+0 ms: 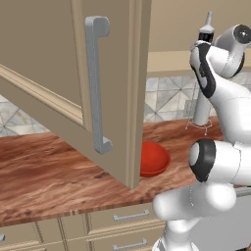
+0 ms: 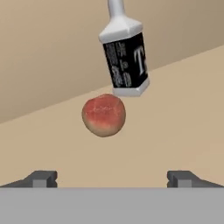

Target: Open the cabinet. Pick the apple and peach from the cabinet and place them into the bowl. Then close the cabinet.

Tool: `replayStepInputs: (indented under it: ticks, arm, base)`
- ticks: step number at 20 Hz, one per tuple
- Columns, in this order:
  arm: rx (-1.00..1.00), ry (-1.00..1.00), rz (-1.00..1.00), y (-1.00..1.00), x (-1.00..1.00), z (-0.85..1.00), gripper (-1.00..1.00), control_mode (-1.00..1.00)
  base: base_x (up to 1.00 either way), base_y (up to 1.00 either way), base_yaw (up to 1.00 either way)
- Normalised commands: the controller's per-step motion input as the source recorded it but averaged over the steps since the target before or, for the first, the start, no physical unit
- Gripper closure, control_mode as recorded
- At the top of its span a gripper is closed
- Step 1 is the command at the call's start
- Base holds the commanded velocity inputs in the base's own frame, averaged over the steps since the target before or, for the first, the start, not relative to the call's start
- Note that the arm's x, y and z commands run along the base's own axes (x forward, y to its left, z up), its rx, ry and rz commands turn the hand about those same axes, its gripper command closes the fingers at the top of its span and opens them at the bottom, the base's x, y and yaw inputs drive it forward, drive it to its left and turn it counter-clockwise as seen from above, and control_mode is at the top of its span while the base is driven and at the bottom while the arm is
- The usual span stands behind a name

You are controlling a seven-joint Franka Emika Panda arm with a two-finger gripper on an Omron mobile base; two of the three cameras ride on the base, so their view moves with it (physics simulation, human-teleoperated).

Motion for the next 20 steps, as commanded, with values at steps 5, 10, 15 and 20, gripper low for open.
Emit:
replayStepInputs:
  ticks: [5, 10, 15, 20]
  arm:
    - [0.00, 0.06, 0.00, -0.16, 0.63, -0.01, -1.00, -1.00]
    - [0.00, 0.07, 0.00, -0.08, 0.68, -0.02, -1.00, -1.00]
    - [0.00, 0.07, 0.00, -0.09, 0.55, -0.07, -1.00, -1.00]
    - [0.00, 0.01, 0.00, -0.19, 0.36, -0.19, -1.00, -1.00]
  base:
    - [0.00, 0.00, 0.00]
    - [0.00, 0.00, 0.00]
    - [0.00, 0.00, 0.00]
    - [0.00, 0.00, 0.00]
